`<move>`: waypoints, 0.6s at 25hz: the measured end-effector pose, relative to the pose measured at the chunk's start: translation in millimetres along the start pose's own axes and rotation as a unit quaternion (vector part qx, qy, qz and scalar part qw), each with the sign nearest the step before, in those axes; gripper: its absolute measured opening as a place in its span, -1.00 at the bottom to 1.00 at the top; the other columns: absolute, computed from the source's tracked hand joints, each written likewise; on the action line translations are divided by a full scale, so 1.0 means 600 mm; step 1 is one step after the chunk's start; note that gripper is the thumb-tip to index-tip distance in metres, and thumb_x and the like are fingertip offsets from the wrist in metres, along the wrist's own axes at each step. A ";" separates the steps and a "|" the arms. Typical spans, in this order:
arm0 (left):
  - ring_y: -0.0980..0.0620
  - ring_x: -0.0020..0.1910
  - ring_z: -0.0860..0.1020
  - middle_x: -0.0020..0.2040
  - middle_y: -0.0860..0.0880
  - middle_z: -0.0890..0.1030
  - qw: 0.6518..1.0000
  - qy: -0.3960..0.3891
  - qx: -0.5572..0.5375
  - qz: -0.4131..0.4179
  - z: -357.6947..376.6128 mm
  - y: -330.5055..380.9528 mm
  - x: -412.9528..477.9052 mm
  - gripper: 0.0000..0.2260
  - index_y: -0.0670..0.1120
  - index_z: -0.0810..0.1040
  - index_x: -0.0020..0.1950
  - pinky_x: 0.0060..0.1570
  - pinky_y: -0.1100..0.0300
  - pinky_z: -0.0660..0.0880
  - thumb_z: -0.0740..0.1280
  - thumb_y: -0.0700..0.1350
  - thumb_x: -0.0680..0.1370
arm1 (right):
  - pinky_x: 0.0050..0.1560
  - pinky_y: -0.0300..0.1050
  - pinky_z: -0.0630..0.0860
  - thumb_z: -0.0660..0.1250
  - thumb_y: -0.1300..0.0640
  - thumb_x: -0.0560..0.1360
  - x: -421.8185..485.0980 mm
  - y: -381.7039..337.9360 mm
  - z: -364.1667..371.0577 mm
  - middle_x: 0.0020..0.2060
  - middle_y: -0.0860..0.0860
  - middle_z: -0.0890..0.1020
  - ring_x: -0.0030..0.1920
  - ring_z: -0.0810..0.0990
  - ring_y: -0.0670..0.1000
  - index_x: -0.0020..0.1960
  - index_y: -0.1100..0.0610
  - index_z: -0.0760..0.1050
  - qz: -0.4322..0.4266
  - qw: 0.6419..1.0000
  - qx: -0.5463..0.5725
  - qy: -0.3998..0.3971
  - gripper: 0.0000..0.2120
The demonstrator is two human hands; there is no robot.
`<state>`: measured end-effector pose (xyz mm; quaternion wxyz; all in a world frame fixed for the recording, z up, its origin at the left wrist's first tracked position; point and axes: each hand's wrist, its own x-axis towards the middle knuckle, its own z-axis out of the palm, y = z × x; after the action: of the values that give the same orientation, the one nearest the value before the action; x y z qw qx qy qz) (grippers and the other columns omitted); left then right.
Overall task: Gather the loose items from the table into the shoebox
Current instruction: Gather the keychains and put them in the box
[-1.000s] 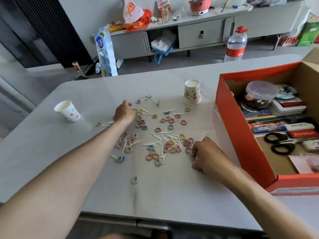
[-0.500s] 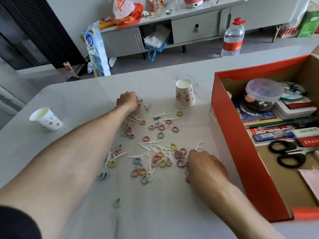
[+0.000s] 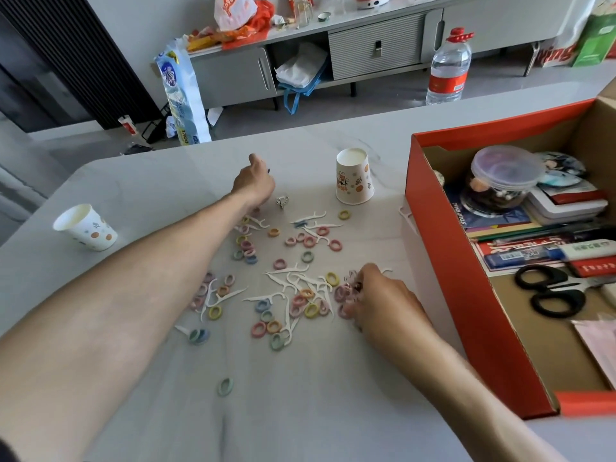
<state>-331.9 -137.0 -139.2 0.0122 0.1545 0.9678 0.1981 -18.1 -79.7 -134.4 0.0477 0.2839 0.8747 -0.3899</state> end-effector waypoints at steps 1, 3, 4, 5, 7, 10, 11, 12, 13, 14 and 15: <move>-0.27 0.15 0.52 0.23 -0.24 0.53 1.000 -0.026 0.003 -0.012 0.001 0.008 -0.002 -0.64 -0.21 0.35 0.31 -0.07 0.10 0.35 0.20 -0.09 0.56 | -0.06 0.06 0.58 0.33 0.08 0.52 0.002 -0.001 -0.002 -0.08 0.09 0.59 -0.06 0.60 0.17 0.01 0.06 0.34 0.000 0.996 0.085 0.006 -0.83; -0.22 0.03 0.55 0.13 -0.19 0.58 0.997 -0.074 0.032 -0.022 0.005 0.018 -0.011 -0.55 -0.19 0.47 0.23 -0.14 0.14 0.40 0.32 0.09 0.48 | -0.20 0.09 0.64 0.36 0.12 0.52 0.002 -0.005 -0.007 -0.16 0.09 0.62 -0.16 0.65 0.16 -0.03 0.04 0.37 0.005 0.970 0.243 0.023 -0.84; -0.19 -0.05 0.56 0.08 -0.18 0.60 0.994 -0.093 0.052 -0.018 0.008 0.020 -0.014 -0.58 -0.18 0.54 0.15 -0.19 0.16 0.42 0.38 0.10 0.45 | -0.27 0.04 0.65 0.38 0.14 0.52 0.000 -0.007 -0.010 -0.18 0.09 0.63 -0.19 0.67 0.14 -0.04 0.05 0.39 0.009 0.954 0.299 0.028 -0.85; -0.16 -0.11 0.56 0.05 -0.18 0.62 0.991 -0.108 0.072 -0.012 0.011 0.021 -0.015 -0.63 -0.17 0.58 0.08 -0.23 0.19 0.43 0.43 0.06 0.43 | -0.32 -0.01 0.64 0.39 0.15 0.52 -0.001 -0.009 -0.012 -0.18 0.10 0.64 -0.20 0.68 0.13 -0.03 0.05 0.41 0.011 0.942 0.335 0.031 -0.85; -0.14 -0.13 0.57 0.04 -0.20 0.64 0.988 -0.124 0.087 -0.021 0.014 0.020 -0.013 -0.68 -0.19 0.61 0.04 -0.24 0.20 0.45 0.49 0.00 0.43 | -0.29 -0.01 0.63 0.39 0.14 0.52 -0.003 -0.013 -0.015 -0.18 0.11 0.66 -0.20 0.68 0.13 -0.01 0.03 0.43 0.011 0.927 0.375 0.032 -0.86; -0.13 -0.12 0.61 0.03 -0.19 0.64 0.988 -0.127 0.069 -0.054 0.011 0.018 -0.009 -0.66 -0.21 0.59 0.01 -0.21 0.17 0.48 0.55 -0.01 0.41 | -0.26 -0.12 0.60 0.39 0.13 0.52 -0.006 -0.015 -0.013 -0.19 0.03 0.66 -0.23 0.67 -0.01 -0.03 -0.04 0.43 0.001 0.928 0.372 0.030 -0.85; -0.10 -0.19 0.60 0.00 -0.18 0.65 0.989 -0.122 0.062 -0.058 0.010 0.018 -0.011 -0.69 -0.19 0.57 -0.07 -0.23 0.18 0.48 0.57 -0.02 0.40 | -0.27 -0.16 0.59 0.38 0.14 0.52 -0.006 -0.017 -0.012 -0.19 0.01 0.65 -0.23 0.66 -0.05 -0.01 -0.04 0.44 0.000 0.928 0.370 0.030 -0.85; -0.07 -0.25 0.58 -0.01 -0.18 0.65 0.990 -0.117 0.057 -0.060 0.009 0.019 -0.014 -0.70 -0.18 0.55 -0.14 -0.25 0.19 0.48 0.58 -0.03 0.39 | -0.25 -0.16 0.57 0.37 0.17 0.51 -0.008 -0.019 -0.010 -0.18 0.00 0.65 -0.22 0.65 -0.04 0.05 -0.03 0.46 0.003 0.924 0.382 0.024 -0.82; -0.08 -0.25 0.58 0.00 -0.18 0.65 0.990 -0.112 0.055 -0.061 0.009 0.019 -0.016 -0.69 -0.18 0.53 -0.14 -0.24 0.19 0.49 0.58 -0.04 0.38 | -0.22 -0.12 0.56 0.34 0.22 0.49 -0.008 -0.020 -0.008 -0.17 0.01 0.64 -0.21 0.64 0.00 0.12 0.00 0.46 0.007 0.914 0.406 0.010 -0.76; -0.10 -0.18 0.60 0.03 -0.18 0.64 0.991 -0.107 0.057 -0.059 0.009 0.018 -0.018 -0.68 -0.19 0.54 -0.09 -0.19 0.16 0.53 0.58 -0.04 0.38 | -0.22 -0.09 0.54 0.31 0.27 0.47 -0.008 -0.020 -0.006 -0.18 0.03 0.63 -0.22 0.61 0.00 0.17 0.04 0.46 0.011 0.899 0.438 -0.008 -0.70; -0.14 -0.09 0.62 0.06 -0.19 0.64 0.991 -0.103 0.063 -0.056 0.009 0.018 -0.019 -0.66 -0.19 0.55 -0.01 -0.11 0.12 0.57 0.58 -0.04 0.38 | -0.24 -0.11 0.52 0.28 0.32 0.45 -0.007 -0.020 -0.004 -0.19 0.03 0.61 -0.24 0.58 -0.01 0.19 0.08 0.47 0.010 0.885 0.465 -0.027 -0.66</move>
<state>-317.7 -129.1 -140.4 0.1130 0.1198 0.9791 0.1192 -21.1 -86.5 -123.7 -0.0618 0.2719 0.5885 -0.7589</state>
